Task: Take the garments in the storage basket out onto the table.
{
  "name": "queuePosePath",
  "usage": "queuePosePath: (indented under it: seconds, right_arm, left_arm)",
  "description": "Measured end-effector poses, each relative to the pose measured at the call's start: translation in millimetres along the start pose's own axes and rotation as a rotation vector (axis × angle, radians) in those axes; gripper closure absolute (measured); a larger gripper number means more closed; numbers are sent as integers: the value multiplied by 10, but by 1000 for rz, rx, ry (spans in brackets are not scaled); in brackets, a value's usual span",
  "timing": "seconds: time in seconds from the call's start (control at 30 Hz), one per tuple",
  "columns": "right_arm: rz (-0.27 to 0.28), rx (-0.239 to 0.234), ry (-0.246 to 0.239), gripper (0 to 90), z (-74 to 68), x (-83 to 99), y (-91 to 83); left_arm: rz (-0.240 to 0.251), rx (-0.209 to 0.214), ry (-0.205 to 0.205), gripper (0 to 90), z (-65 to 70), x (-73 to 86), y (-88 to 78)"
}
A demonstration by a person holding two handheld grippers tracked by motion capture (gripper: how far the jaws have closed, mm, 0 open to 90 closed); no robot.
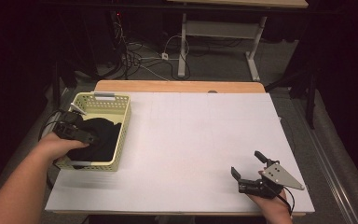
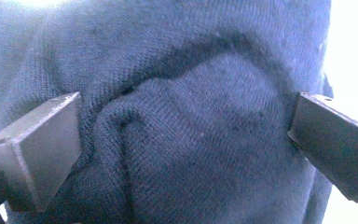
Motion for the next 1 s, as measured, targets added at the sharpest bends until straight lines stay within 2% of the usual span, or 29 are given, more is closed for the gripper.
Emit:
queuePosePath:
  seconds: [0.2,0.27,0.4,0.5,0.67,0.73,0.9,1.0]
  right_arm:
    - [0,-1,2,8,-3,3,2]
    - [0,-4,-1,8,-10,3,1]
    - [1,-5,-5,9,-21,0,-1]
    - [-1,-7,-6,13,-26,4,1]
    - [-11,-4,-13,13,-23,21,29]
    - [-15,-4,-12,13,-22,29,42]
    - [-17,-8,-14,13,-36,33,59]
    - [-17,-12,-17,14,-46,33,61]
  left_arm:
    - [-88,29,20,0,52,61,25]
    - [-128,27,43,0,92,63,77]
    - [-166,20,62,0,99,31,154]
    - [-186,-2,98,0,98,12,201]
    - [-252,-46,145,0,119,-58,296]
    - [-268,-54,152,0,124,-78,355]
    - [-253,-67,144,0,109,-127,451]
    - [-224,-104,159,0,116,-144,497]
Point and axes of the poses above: each handheld gripper's, and its own axes: y roughly forward along the jaws, x roughly out of its underside, z roughly to its right, the point moved 7 cm from there along y, roughly forward along the jaws, and after that the axes turned 8 degrees about y, right-handed, at the moved point
